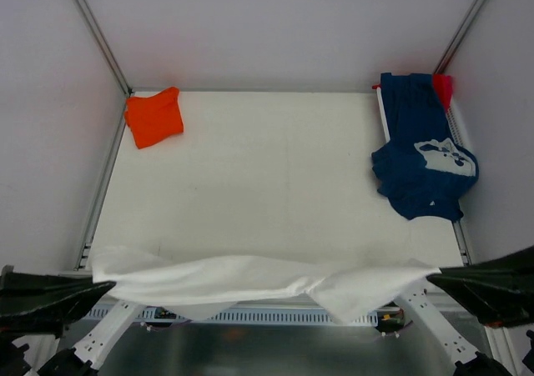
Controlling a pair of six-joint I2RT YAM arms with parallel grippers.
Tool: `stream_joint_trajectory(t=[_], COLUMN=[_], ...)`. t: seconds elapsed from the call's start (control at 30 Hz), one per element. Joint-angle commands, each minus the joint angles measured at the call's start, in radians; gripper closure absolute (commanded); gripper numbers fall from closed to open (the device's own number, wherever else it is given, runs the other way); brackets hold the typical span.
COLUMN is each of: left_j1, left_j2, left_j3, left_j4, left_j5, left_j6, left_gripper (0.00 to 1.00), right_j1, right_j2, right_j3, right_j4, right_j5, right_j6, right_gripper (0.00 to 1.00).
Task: Fold and stack the t-shirts
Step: Flatten out the tshirt
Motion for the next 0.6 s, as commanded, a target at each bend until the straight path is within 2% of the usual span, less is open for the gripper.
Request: stream_joint_trajectory(t=[0.0, 0.1, 0.27, 0.37, 0.47, 0.57], left_j1=[0.008, 0.016, 0.044, 0.051, 0.053, 0.053], left_j2=[-0.044, -0.052, -0.069, -0.081, -0.108, -0.138], left_j3=[0.108, 0.207, 0.299, 0.271, 0.200, 0.083], left_j4=[0.025, 0.026, 0.026, 0.026, 0.026, 0.026], left_j5=[0.081, 0.090, 0.084, 0.055, 0.018, -0.037], left_j6=[-0.032, -0.042, -0.067, -0.064, -0.055, -0.039], left_gripper=[1.00, 1.00, 1.00, 1.00, 1.00, 1.00], right_j1=[-0.099, -0.101, -0.133, -0.147, -0.156, -0.168], right_j2=[-0.014, -0.014, -0.016, -0.030, -0.048, -0.103], right_j3=[0.120, 0.203, 0.364, 0.365, 0.341, 0.220], right_j4=[0.250, 0.297, 0.154, 0.071, -0.092, -0.132], right_j5=[-0.177, -0.125, 0.001, 0.120, 0.214, 0.297], right_j6=[0.213, 0.290, 0.216, 0.182, 0.097, 0.058], right_gripper=[1.00, 0.99, 0.99, 1.00, 1.00, 0.99])
